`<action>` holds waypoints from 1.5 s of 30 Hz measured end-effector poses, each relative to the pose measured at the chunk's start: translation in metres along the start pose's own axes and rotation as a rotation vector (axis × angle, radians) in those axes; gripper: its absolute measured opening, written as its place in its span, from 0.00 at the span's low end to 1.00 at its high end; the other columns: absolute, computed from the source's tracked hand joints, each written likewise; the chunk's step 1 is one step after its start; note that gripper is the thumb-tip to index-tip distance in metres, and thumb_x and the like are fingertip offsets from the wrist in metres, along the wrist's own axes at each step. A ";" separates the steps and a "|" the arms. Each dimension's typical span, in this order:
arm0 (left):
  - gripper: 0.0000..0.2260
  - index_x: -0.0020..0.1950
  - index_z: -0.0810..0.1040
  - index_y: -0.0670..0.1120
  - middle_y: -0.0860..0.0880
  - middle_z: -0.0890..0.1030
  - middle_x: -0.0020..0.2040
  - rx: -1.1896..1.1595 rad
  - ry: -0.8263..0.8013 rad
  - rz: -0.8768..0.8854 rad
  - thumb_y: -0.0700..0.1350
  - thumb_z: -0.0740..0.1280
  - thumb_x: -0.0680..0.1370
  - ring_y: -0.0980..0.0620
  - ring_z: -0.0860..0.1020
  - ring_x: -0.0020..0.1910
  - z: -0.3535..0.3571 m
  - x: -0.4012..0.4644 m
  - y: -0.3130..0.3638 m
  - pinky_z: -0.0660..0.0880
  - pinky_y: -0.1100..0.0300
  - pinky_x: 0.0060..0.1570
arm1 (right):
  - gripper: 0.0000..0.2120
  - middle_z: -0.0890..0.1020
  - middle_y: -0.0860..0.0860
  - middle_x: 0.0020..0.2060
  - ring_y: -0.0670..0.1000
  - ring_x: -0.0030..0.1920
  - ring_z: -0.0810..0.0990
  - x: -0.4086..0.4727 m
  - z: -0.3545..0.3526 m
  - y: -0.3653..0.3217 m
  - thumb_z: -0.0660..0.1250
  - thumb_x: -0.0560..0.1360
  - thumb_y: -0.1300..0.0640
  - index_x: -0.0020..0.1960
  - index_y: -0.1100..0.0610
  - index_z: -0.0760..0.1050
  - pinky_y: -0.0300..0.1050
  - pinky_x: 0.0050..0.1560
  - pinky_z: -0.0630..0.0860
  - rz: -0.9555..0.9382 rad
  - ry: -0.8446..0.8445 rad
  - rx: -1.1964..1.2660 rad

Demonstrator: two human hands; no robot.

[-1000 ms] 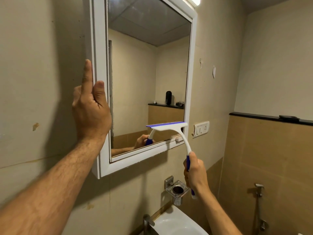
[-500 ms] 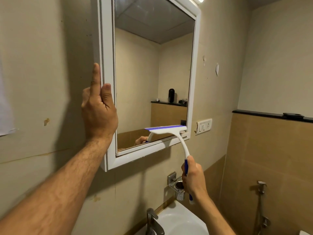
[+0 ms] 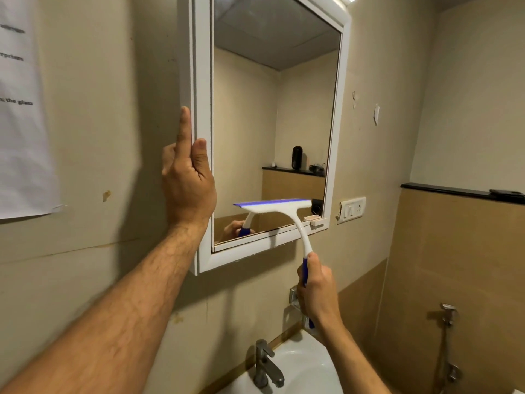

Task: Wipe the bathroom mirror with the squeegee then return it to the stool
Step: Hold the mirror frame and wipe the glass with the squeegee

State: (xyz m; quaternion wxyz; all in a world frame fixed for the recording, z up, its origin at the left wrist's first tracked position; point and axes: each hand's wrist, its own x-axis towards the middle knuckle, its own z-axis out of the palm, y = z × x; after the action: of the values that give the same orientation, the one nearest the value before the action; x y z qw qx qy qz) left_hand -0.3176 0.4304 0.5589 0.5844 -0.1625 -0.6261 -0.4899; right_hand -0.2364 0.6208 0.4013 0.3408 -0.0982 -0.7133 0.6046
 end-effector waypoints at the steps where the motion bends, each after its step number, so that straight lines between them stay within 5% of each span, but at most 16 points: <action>1: 0.20 0.75 0.62 0.52 0.43 0.75 0.46 -0.003 0.006 0.002 0.52 0.54 0.83 0.62 0.65 0.39 0.000 0.000 -0.001 0.63 0.71 0.44 | 0.23 0.70 0.56 0.28 0.52 0.27 0.67 -0.005 0.000 0.010 0.53 0.81 0.44 0.35 0.57 0.70 0.47 0.30 0.66 0.000 0.001 -0.015; 7: 0.20 0.75 0.63 0.52 0.43 0.75 0.47 -0.015 0.019 0.000 0.52 0.55 0.83 0.60 0.67 0.39 0.000 0.001 -0.002 0.64 0.71 0.45 | 0.25 0.70 0.51 0.25 0.50 0.26 0.67 -0.019 -0.009 0.030 0.54 0.75 0.37 0.33 0.57 0.71 0.48 0.31 0.67 -0.004 -0.005 -0.042; 13: 0.20 0.76 0.61 0.53 0.47 0.73 0.47 -0.003 0.001 0.005 0.52 0.54 0.83 0.59 0.68 0.38 0.000 -0.001 0.000 0.63 0.77 0.41 | 0.23 0.70 0.53 0.28 0.50 0.28 0.67 -0.004 0.012 -0.021 0.53 0.81 0.42 0.38 0.58 0.72 0.44 0.28 0.66 -0.090 -0.027 0.031; 21: 0.20 0.75 0.63 0.52 0.43 0.75 0.45 -0.017 0.029 0.009 0.52 0.54 0.83 0.62 0.66 0.39 0.002 0.001 -0.004 0.64 0.71 0.46 | 0.26 0.69 0.50 0.25 0.52 0.28 0.66 -0.043 0.018 0.032 0.51 0.70 0.33 0.31 0.54 0.68 0.50 0.30 0.64 -0.050 -0.012 -0.048; 28: 0.20 0.75 0.62 0.53 0.48 0.73 0.46 -0.018 0.029 -0.004 0.52 0.53 0.83 0.62 0.67 0.38 0.002 0.000 -0.002 0.65 0.72 0.45 | 0.25 0.69 0.51 0.27 0.51 0.28 0.66 -0.025 0.029 -0.009 0.52 0.72 0.32 0.36 0.53 0.71 0.48 0.31 0.66 -0.083 -0.035 0.049; 39: 0.20 0.75 0.64 0.52 0.45 0.77 0.48 -0.024 0.034 0.006 0.51 0.54 0.83 0.56 0.72 0.43 0.001 -0.001 -0.001 0.67 0.70 0.49 | 0.28 0.70 0.51 0.25 0.52 0.28 0.67 -0.043 0.015 0.027 0.51 0.73 0.33 0.33 0.56 0.69 0.52 0.28 0.65 -0.092 -0.006 -0.097; 45: 0.20 0.75 0.62 0.54 0.46 0.75 0.48 0.001 0.019 0.003 0.52 0.53 0.83 0.62 0.69 0.41 0.000 -0.004 -0.002 0.65 0.72 0.46 | 0.26 0.71 0.50 0.27 0.51 0.28 0.68 -0.028 0.022 0.004 0.54 0.75 0.32 0.37 0.53 0.73 0.47 0.29 0.66 -0.114 -0.053 0.013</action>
State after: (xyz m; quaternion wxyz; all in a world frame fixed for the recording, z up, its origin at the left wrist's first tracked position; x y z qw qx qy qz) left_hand -0.3184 0.4309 0.5543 0.5913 -0.1585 -0.6204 -0.4902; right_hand -0.2296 0.5887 0.3867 0.3563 -0.0389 -0.7225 0.5912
